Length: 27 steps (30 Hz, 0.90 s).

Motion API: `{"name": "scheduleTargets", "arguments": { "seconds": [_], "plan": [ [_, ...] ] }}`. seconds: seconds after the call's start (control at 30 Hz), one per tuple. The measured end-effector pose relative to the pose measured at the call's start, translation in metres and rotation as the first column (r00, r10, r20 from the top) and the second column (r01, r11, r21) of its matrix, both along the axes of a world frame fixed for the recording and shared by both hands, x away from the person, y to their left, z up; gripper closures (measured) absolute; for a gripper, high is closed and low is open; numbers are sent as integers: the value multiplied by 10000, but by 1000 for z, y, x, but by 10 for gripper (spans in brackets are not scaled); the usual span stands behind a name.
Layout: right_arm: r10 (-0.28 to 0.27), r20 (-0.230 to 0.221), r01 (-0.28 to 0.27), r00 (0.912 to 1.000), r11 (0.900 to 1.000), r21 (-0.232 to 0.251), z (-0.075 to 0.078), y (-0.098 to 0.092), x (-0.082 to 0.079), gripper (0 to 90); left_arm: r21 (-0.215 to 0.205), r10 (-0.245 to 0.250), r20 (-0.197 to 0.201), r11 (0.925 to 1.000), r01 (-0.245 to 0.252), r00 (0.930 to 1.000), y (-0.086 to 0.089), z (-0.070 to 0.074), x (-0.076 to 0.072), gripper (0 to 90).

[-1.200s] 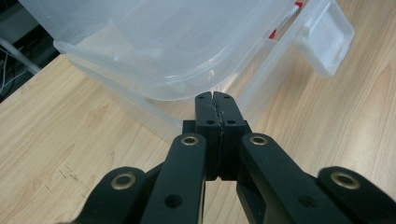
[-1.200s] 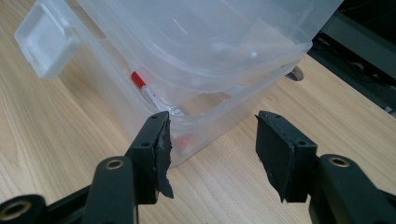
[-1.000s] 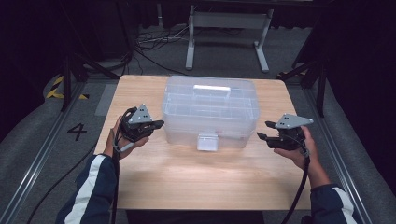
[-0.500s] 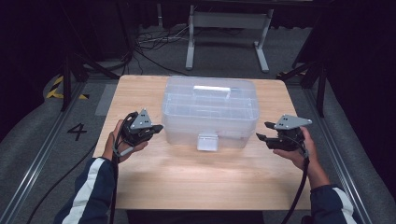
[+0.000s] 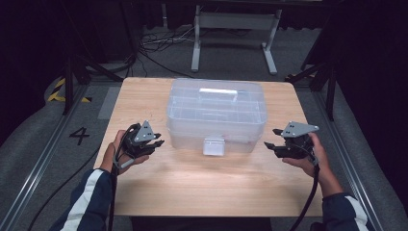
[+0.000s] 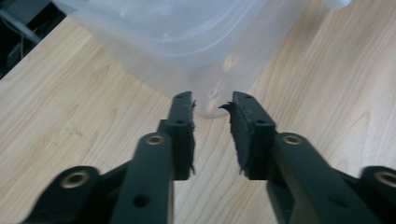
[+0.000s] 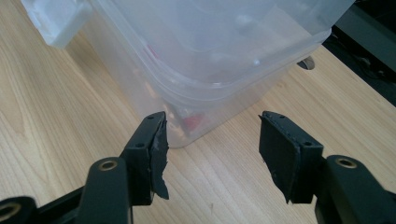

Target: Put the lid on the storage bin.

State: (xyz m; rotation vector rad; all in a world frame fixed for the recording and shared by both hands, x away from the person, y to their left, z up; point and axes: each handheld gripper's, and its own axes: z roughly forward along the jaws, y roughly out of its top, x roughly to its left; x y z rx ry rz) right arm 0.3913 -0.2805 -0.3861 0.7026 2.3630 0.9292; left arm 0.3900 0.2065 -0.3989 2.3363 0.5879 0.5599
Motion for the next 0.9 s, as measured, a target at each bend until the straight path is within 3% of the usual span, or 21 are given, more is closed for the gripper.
{"name": "scheduleTargets", "arguments": {
  "seconds": [0.2, 0.37, 0.47, 0.6, 0.9],
  "plan": [
    [-15, -241, 6, 9997, 9993, -370, -6, -1, -1, 401, 281, 264, -193, 9993, -258, 9995, 5, -10, -3, 522],
    [-77, -239, 65, 9997, 9989, -463, -8, -2, -2, 383, 509, 330, -394, 9982, -310, 9987, 9, -14, -7, 457],
    [-111, -335, 90, 9994, 9981, -613, -11, 0, -2, 371, 777, 566, -443, 9956, -530, 9974, 11, -16, -6, 371],
    [-55, -420, 14, 9991, 9953, -964, -14, 5, -2, 341, 817, 725, -406, 9943, -690, 9965, 13, -19, -7, 312],
    [-189, -555, 123, 9983, 9930, -1177, -21, 2, -2, 307, 1190, 882, -353, 9894, -834, 9955, 16, -31, -11, 214]
  ]
}}
